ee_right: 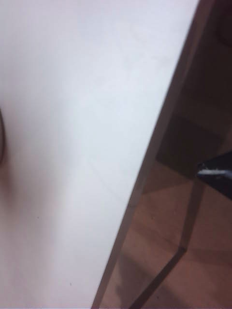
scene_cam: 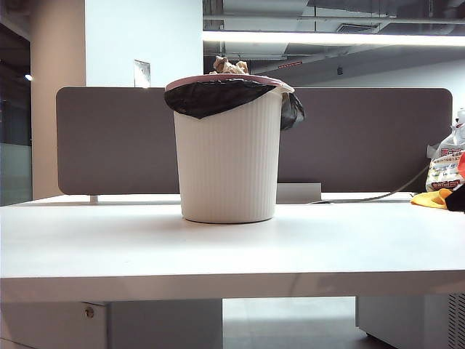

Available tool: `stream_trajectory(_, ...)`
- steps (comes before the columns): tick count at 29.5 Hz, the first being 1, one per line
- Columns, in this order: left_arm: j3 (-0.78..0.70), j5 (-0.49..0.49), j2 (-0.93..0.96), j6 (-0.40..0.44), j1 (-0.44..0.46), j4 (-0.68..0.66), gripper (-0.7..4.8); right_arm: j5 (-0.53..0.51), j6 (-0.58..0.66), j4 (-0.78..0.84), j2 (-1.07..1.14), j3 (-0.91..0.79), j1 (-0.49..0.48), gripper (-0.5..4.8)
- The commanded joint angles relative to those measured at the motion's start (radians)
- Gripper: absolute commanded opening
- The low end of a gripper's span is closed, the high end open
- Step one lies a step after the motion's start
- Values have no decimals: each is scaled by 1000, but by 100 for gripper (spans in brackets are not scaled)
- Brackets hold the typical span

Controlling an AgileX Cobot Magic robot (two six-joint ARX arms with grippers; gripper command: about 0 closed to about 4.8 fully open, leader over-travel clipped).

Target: Pick up all the trash on the table and put it in the trash can.

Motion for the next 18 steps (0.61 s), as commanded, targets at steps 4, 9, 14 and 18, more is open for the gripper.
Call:
stream_trajectory(4, -51, 25, 0, 8, -1, 40, -6, 2, 29, -9, 0, -26, 1, -5)
stream_trajectory(9, -83, 29, 2, -4, -1, 37, -6, 14, 46, -64, 0, -48, 0, -5)
stream_trajectory(14, -82, 70, 1, -6, -1, 38, -3, 20, 44, -47, 0, -48, 0, 3)
stream_trajectory(18, -82, 91, 1, -22, -1, 40, -3, 25, 44, -49, 0, -48, 1, 13)
